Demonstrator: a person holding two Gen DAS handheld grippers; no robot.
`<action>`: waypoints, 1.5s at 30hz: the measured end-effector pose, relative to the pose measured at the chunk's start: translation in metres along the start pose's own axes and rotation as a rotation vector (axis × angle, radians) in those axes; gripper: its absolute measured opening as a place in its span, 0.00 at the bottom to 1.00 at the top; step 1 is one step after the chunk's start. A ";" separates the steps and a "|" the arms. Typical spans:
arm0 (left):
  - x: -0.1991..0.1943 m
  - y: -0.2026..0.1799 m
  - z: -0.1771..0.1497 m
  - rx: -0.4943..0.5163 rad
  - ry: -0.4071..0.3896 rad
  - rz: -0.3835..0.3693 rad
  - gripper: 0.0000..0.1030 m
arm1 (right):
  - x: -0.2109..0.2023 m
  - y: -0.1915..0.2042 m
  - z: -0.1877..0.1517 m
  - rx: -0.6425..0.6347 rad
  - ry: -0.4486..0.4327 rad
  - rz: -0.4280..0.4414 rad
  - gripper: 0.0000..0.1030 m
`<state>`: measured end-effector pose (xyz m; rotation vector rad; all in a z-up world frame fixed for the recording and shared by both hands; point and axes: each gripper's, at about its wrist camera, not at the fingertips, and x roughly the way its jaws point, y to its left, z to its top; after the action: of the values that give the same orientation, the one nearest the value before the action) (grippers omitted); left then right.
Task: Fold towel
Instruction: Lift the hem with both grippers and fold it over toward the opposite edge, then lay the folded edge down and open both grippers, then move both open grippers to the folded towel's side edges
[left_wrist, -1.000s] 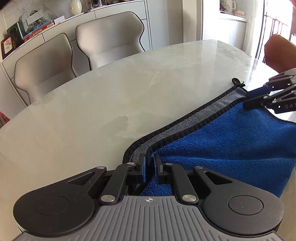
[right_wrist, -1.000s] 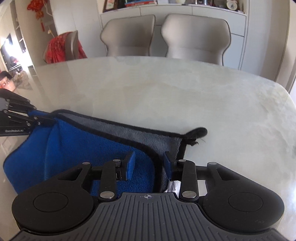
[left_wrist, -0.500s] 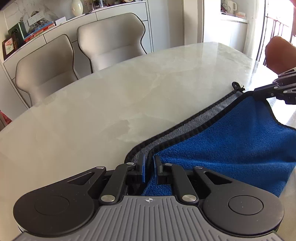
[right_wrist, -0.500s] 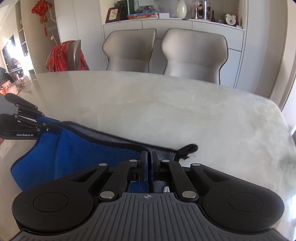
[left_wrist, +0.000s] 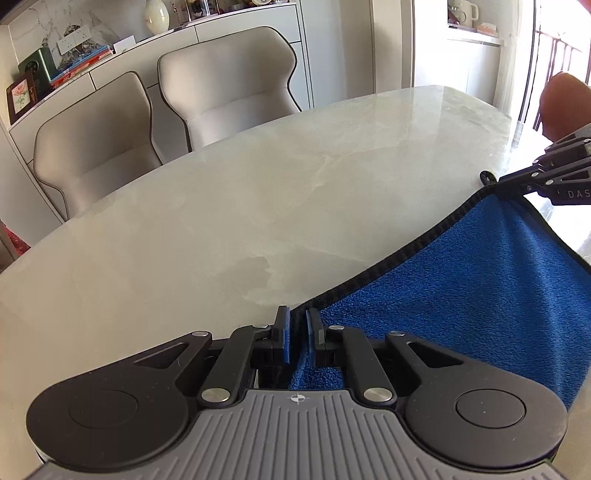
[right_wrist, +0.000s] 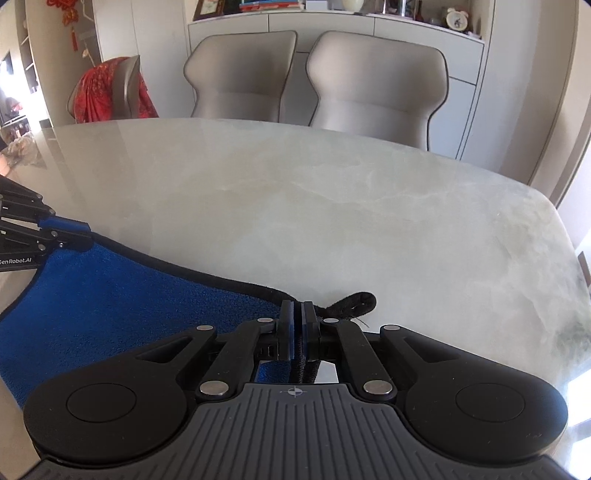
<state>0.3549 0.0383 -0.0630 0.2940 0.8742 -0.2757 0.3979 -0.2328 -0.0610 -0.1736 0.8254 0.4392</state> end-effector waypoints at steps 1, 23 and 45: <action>0.001 0.000 0.000 -0.001 0.003 -0.001 0.08 | 0.001 0.000 0.000 0.002 0.001 0.000 0.04; -0.028 0.003 -0.014 -0.003 -0.067 0.115 0.39 | -0.021 -0.002 -0.008 0.030 -0.055 -0.087 0.27; -0.060 -0.036 -0.095 -0.146 -0.077 -0.087 0.49 | -0.077 0.007 -0.106 0.319 0.074 0.237 0.29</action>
<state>0.2383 0.0458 -0.0784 0.1087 0.8277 -0.3005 0.2778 -0.2841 -0.0754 0.2070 0.9816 0.5186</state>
